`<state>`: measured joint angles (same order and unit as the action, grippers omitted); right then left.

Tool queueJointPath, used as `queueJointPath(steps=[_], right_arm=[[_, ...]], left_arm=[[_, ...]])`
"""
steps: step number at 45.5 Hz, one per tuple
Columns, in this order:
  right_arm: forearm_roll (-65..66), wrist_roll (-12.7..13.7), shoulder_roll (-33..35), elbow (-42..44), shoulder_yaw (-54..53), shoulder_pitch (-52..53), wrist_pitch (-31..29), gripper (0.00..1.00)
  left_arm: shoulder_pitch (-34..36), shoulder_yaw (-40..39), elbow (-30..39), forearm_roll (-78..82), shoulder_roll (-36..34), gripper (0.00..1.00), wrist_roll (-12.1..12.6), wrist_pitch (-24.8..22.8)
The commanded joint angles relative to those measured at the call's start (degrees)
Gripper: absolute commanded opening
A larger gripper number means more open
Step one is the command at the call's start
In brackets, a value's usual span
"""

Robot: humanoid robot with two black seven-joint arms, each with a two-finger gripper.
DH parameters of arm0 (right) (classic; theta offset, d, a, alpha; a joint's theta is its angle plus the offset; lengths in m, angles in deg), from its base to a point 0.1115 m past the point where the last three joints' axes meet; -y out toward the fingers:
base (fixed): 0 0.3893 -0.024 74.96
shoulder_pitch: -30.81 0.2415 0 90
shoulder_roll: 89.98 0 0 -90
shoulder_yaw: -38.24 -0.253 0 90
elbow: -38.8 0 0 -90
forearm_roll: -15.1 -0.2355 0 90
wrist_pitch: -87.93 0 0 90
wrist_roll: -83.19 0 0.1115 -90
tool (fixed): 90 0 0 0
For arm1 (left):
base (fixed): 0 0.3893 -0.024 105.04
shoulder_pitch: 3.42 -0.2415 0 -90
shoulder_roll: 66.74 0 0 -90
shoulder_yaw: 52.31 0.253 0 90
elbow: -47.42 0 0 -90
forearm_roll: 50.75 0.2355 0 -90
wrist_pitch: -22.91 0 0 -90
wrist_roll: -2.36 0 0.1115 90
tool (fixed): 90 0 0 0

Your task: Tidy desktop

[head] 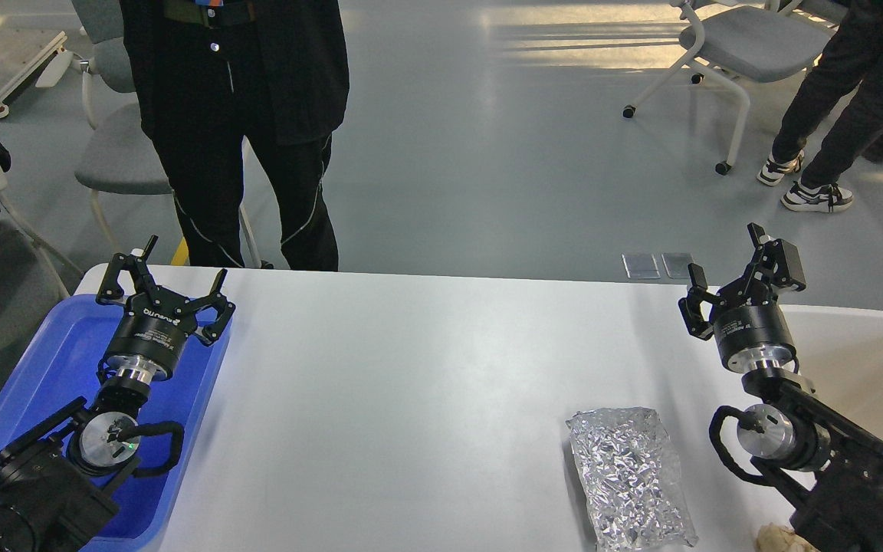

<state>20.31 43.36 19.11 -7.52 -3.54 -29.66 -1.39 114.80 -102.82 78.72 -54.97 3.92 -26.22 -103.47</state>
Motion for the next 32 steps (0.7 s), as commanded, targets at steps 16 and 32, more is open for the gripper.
queueJointPath(steps=[16, 32], right_arm=[[-0.55, 1.68, 0.16, -0.44, -0.15, -0.35, 0.11, 1.0], [-1.17, 3.18, 0.25, -2.63, -0.76, -0.96, 0.99, 1.0]], left_arm=[[0.08, -0.03, -0.01, 0.0, 0.0, 1.0, 0.01, 0.18], [0.08, -0.03, -0.01, 0.0, 0.0, 1.0, 0.01, 0.18]])
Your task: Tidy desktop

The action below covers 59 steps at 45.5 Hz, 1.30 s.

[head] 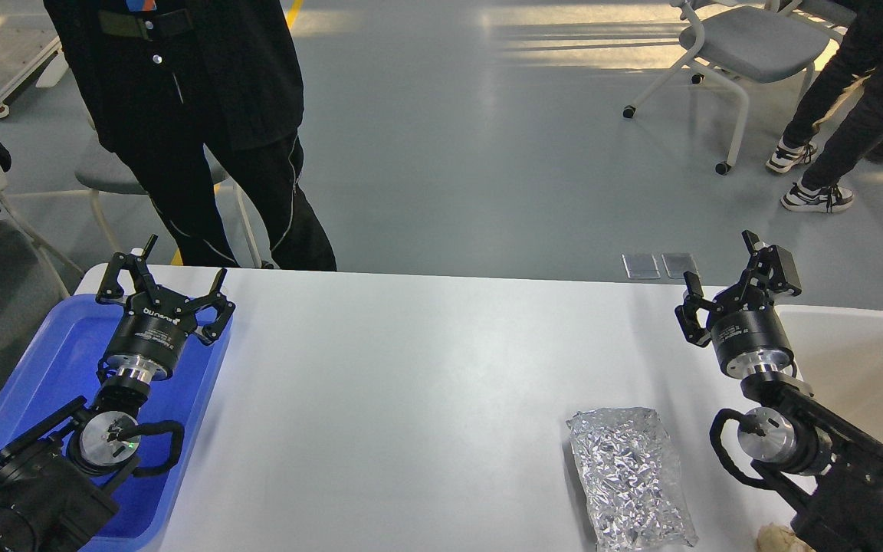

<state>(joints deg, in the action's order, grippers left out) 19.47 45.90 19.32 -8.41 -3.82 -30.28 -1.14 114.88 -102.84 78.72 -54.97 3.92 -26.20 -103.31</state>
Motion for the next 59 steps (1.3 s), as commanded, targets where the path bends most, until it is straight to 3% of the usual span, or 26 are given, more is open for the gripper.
queueJointPath(steps=[1, 19, 22, 27, 31, 43, 51, 59], right_arm=[[-0.33, 0.64, 0.04, -2.18, -0.48, -0.43, 0.91, 1.0], [-0.15, 0.46, 1.54, -3.68, -0.22, -1.84, 4.61, 1.0], [-0.33, 1.6, 2.15, -3.86, 0.13, -1.31, 4.17, 1.0], [-0.41, 7.48, 3.47, -6.66, -0.13, -1.22, 4.52, 1.0], [-0.41, 9.6, 5.4, -8.95, 0.31, -0.96, 4.78, 1.0], [-0.33, 11.54, 14.27, -14.66, 4.53, -0.61, 4.61, 1.0], [0.11, 12.41, 16.12, -15.9, 5.23, -0.43, 4.61, 1.0], [1.95, 12.42, 22.09, -20.81, 9.53, 2.11, 3.99, 1.0]], left_arm=[[0.0, -0.01, -0.01, 0.0, 0.0, 1.0, -0.09, 0.01], [0.0, -0.01, -0.01, 0.0, 0.0, 1.0, -0.01, 0.01], [0.0, -0.01, -0.01, 0.0, 0.0, 1.0, -0.01, -0.08], [0.0, 0.08, 0.08, 0.0, 0.0, 1.0, -0.01, -0.16], [0.0, -0.01, 0.08, 0.09, 0.0, 1.0, -0.01, -0.43], [0.0, 0.17, 0.08, 0.18, 0.0, 1.0, -0.01, -0.51], [0.09, 0.17, 0.08, 0.18, 0.0, 1.0, -0.01, -0.51], [0.0, 0.08, 0.08, 0.18, 0.0, 1.0, -0.01, -0.51]])
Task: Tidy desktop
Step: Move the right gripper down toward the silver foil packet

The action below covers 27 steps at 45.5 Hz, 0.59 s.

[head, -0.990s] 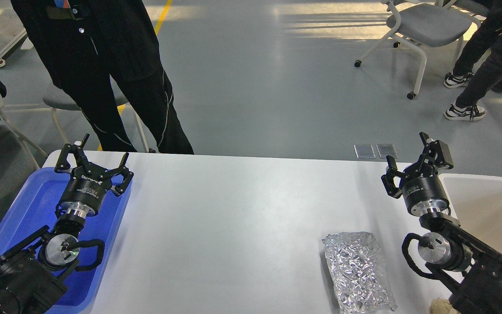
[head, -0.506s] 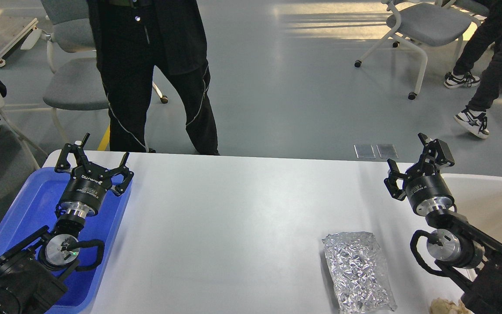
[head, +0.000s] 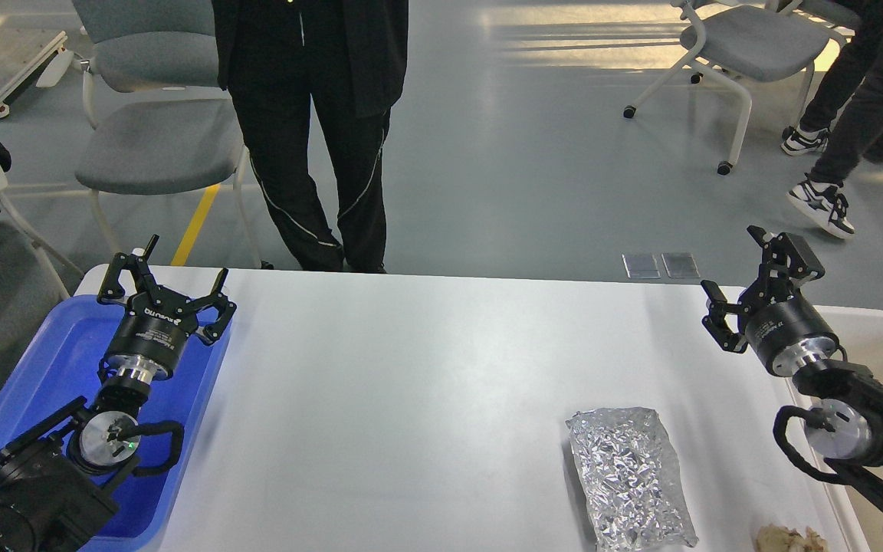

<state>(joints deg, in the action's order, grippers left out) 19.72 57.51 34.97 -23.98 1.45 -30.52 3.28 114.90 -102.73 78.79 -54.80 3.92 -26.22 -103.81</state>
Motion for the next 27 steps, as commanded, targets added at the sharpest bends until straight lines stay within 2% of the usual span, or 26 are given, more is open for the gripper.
queueJointPath(steps=[1, 16, 22, 27], right_arm=[[2.58, 0.8, 7.32, -5.94, 5.31, 3.13, -0.6, 1.0], [23.14, 0.8, 15.06, -11.65, 24.91, 18.95, -0.95, 1.0], [28.16, 1.24, 18.31, -14.56, 29.75, 21.33, -5.95, 1.0], [30.18, 3.61, 19.37, -15.79, 30.11, 23.35, -10.96, 1.0]], left_arm=[[-0.02, -0.03, 0.01, 0.01, 0.0, 1.0, 0.01, -0.02], [-0.02, 0.06, 0.01, 0.01, 0.0, 1.0, 0.01, -0.02], [-0.02, 0.06, 0.01, 0.01, 0.0, 1.0, 0.01, -0.02], [0.07, 0.06, 0.01, 0.01, 0.0, 1.0, 0.01, -0.02]])
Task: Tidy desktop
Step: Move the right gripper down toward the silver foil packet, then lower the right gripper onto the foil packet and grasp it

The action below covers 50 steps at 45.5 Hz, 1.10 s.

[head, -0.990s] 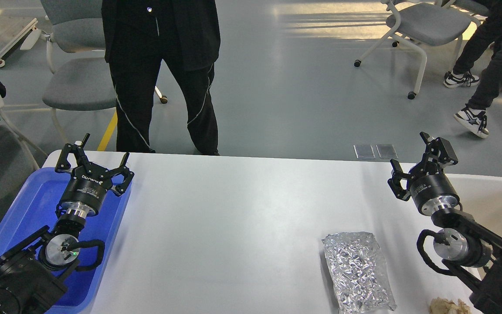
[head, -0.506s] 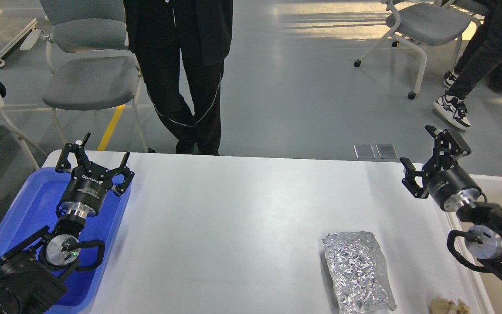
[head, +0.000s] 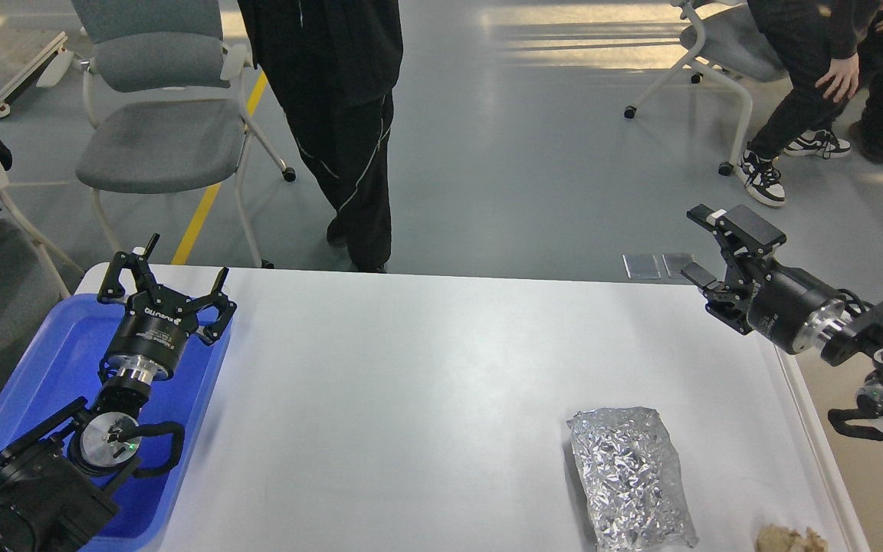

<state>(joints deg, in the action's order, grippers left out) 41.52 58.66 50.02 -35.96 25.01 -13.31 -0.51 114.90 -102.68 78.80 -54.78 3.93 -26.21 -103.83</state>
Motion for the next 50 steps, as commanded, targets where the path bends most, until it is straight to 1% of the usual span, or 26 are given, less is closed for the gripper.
queueJointPath(steps=[1, 7, 10, 12, 14, 20, 24, 28, 32, 36, 42, 50], right_arm=[[8.9, 2.99, 4.41, -3.9, 6.72, 6.58, -7.88, 1.0], [13.03, 6.33, 4.59, -5.3, 7.16, 8.6, -12.01, 1.0], [18.29, 8.79, 4.67, -6.36, 8.21, 9.13, -14.65, 1.0], [21.9, 10.19, 4.59, -6.45, 9.61, 9.31, -15.18, 1.0], [24.36, 10.99, 4.41, -6.45, 11.11, 9.48, -15.18, 1.0], [33.93, 10.82, 3.8, -6.36, 15.85, 9.75, -13.69, 1.0], [42.03, 10.82, 2.66, -5.84, 19.98, 10.8, -10.62, 1.0], [46.17, 10.82, 1.34, -5.04, 25.95, 11.86, -6.93, 1.0], [47.58, 10.9, -0.16, -4.26, 30.53, 12.47, -4.29, 1.0], [48.11, 11.25, -1.91, -1.18, 32.47, 12.04, -3.84, 1.0], [46.97, 12.13, -5.25, 4.97, 33.0, 9.58, -3.67, 1.0], [46.79, 12.22, -6.22, 6.82, 31.77, 4.57, -3.14, 0.99]], left_arm=[[0.07, 0.01, 0.0, -0.01, 0.0, 1.0, 0.0, 0.0], [-0.01, 0.01, 0.0, -0.01, 0.0, 1.0, 0.0, 0.0], [0.07, 0.01, 0.0, -0.01, 0.0, 1.0, 0.0, 0.0], [0.07, 0.01, 0.0, -0.01, 0.0, 1.0, 0.0, 0.0], [0.07, 0.01, 0.0, -0.01, 0.0, 1.0, 0.0, 0.0], [0.07, 0.01, 0.0, -0.01, 0.0, 1.0, 0.0, 0.0], [0.07, 0.01, 0.0, -0.01, 0.0, 1.0, 0.0, 0.0], [0.07, 0.01, 0.0, -0.01, 0.0, 1.0, 0.0, 0.0], [0.07, 0.01, 0.0, -0.01, 0.0, 1.0, 0.0, 0.0], [0.07, 0.01, 0.0, -0.01, 0.0, 1.0, 0.0, 0.0], [0.07, 0.01, 0.0, -0.01, 0.0, 1.0, 0.0, 0.0], [0.07, 0.01, 0.0, -0.01, 0.0, 1.0, 0.0, 0.0]])
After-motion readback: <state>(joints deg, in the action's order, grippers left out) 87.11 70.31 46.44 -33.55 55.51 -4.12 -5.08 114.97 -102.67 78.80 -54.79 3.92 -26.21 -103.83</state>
